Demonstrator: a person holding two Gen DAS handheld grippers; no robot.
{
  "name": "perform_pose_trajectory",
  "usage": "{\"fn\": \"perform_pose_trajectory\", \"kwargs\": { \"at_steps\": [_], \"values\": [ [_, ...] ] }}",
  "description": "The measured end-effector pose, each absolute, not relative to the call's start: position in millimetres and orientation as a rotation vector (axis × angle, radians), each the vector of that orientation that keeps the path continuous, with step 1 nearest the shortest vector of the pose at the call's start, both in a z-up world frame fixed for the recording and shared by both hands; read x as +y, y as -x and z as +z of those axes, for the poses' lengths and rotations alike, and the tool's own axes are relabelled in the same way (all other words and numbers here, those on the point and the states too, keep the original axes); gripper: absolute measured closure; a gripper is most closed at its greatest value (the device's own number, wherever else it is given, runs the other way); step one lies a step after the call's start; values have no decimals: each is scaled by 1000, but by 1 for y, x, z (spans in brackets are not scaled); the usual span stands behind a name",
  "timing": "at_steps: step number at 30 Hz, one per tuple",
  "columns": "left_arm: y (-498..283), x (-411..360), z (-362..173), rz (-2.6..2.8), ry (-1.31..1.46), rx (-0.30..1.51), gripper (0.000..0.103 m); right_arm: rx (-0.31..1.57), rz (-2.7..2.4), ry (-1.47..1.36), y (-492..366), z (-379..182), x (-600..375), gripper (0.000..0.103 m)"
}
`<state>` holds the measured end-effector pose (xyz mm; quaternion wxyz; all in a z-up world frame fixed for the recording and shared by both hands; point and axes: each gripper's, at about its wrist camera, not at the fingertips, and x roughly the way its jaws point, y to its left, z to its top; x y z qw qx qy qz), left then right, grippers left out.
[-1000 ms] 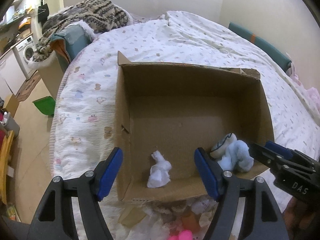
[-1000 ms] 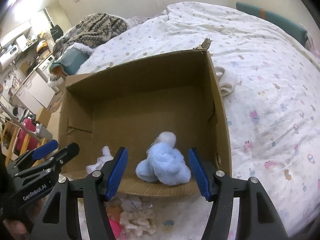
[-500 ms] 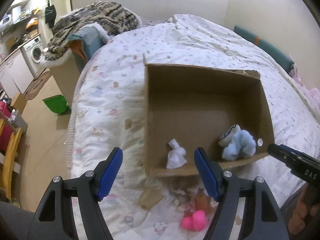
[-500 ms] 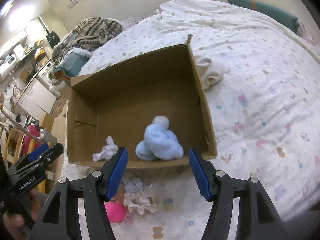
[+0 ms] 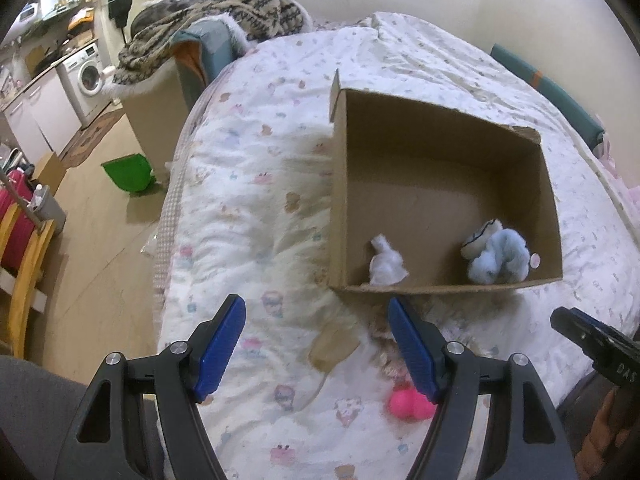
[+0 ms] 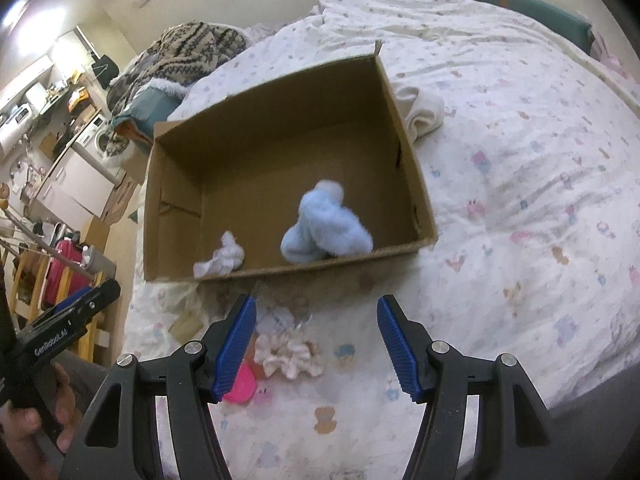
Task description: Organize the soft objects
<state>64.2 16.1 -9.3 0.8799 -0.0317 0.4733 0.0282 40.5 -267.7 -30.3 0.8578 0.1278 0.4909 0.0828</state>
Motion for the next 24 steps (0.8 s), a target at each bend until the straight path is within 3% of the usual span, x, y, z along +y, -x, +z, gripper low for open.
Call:
{"fn": "perform_pose_trajectory", "kwargs": {
  "at_steps": [8, 16, 24],
  "values": [
    [-62, 25, -22, 60, 82, 1048, 32, 1072, 181, -283, -36, -38, -263, 37],
    [-78, 48, -59, 58, 277, 1211, 32, 1125, 159, -360, -44, -53, -272, 37],
    [-102, 25, -87, 34, 198, 1271, 37, 1175, 154, -389, -54, -68, -272, 37]
  ]
}}
